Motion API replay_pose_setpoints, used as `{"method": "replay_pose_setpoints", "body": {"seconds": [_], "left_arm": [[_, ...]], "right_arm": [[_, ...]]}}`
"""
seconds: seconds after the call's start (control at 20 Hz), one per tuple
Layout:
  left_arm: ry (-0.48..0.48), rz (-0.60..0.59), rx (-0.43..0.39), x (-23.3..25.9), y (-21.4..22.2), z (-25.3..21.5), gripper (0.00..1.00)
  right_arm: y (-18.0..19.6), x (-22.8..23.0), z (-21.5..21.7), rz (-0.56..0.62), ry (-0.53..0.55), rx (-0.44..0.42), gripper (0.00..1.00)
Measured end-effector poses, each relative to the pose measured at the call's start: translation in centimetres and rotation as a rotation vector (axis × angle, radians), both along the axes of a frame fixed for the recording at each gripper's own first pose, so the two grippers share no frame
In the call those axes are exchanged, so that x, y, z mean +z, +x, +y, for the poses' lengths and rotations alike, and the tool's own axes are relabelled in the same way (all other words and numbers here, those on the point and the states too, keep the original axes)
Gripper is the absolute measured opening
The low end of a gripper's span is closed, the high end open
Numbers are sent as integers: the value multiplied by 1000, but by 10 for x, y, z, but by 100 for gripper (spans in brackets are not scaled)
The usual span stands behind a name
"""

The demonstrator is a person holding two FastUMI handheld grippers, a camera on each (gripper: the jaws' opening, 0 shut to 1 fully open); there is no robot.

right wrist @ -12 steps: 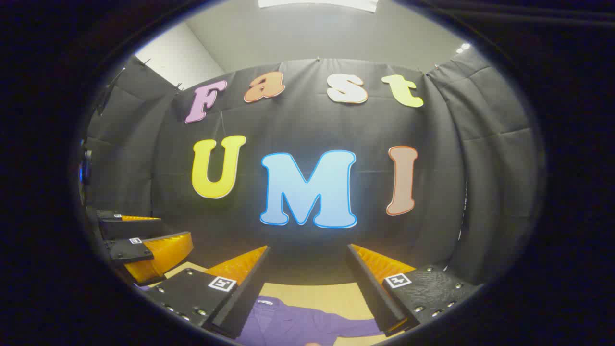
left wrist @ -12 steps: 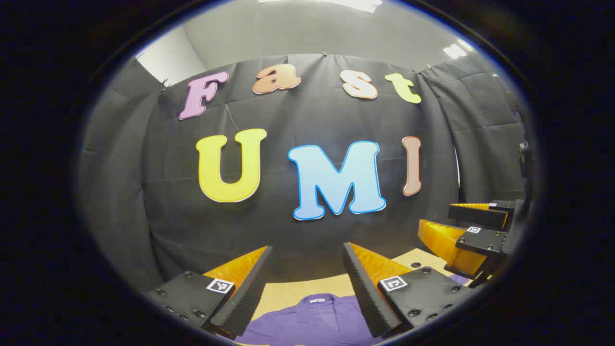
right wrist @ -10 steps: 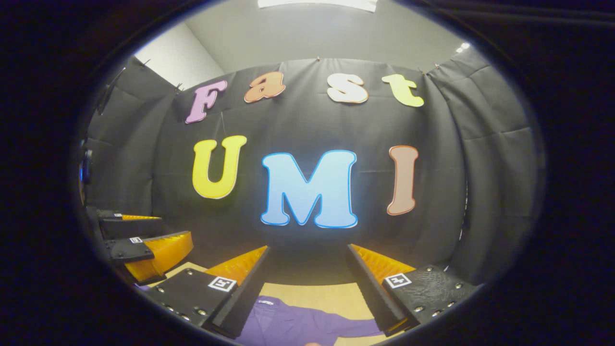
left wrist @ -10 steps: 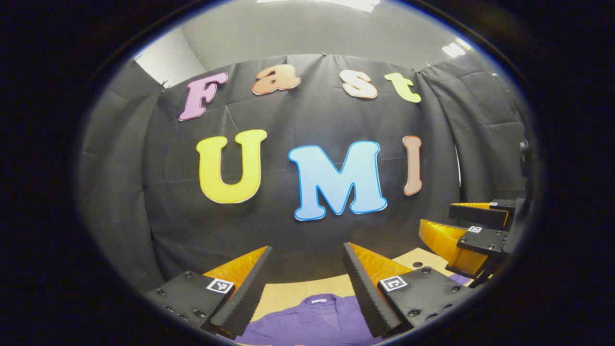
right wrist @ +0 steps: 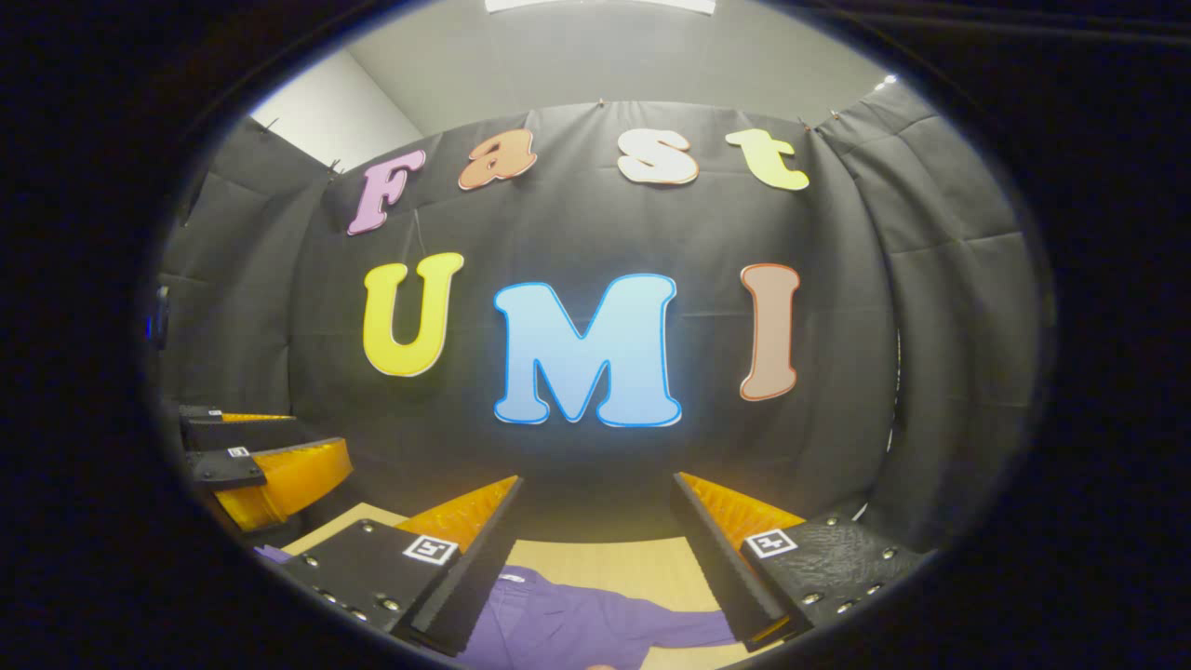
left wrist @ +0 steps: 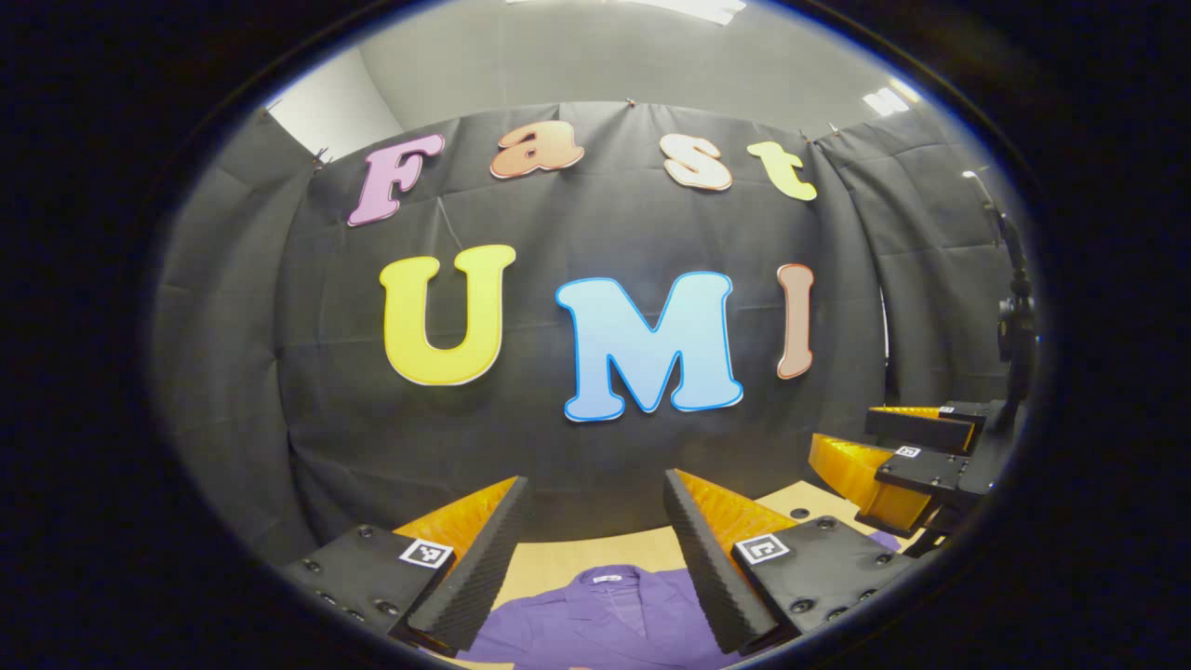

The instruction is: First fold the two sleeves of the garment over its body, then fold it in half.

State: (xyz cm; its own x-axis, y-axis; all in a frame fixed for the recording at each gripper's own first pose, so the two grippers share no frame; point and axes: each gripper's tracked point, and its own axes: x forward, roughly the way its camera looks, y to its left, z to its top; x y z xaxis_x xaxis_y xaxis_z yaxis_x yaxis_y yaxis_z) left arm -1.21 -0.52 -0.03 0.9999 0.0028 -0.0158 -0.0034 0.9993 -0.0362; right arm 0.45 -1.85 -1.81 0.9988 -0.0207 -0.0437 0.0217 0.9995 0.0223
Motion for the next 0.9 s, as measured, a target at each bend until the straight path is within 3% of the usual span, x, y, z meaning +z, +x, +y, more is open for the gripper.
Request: {"method": "replay_pose_setpoints", "body": {"seconds": [0.2,0.25,0.45,0.9], "left_arm": [[-12,17,23,-5,-4,5,93],[-13,19,30,-6,-5,6,93],[-16,30,56,-8,-7,10,93],[-17,65,120,-18,-10,18,96]], "right_arm": [[-2,-14,-18,18,-4,-27,92],[-1,-20,-20,27,-6,-37,96],[2,-52,-58,71,-25,-106,96],[-12,-190,-186,283,-25,-337,96]]}}
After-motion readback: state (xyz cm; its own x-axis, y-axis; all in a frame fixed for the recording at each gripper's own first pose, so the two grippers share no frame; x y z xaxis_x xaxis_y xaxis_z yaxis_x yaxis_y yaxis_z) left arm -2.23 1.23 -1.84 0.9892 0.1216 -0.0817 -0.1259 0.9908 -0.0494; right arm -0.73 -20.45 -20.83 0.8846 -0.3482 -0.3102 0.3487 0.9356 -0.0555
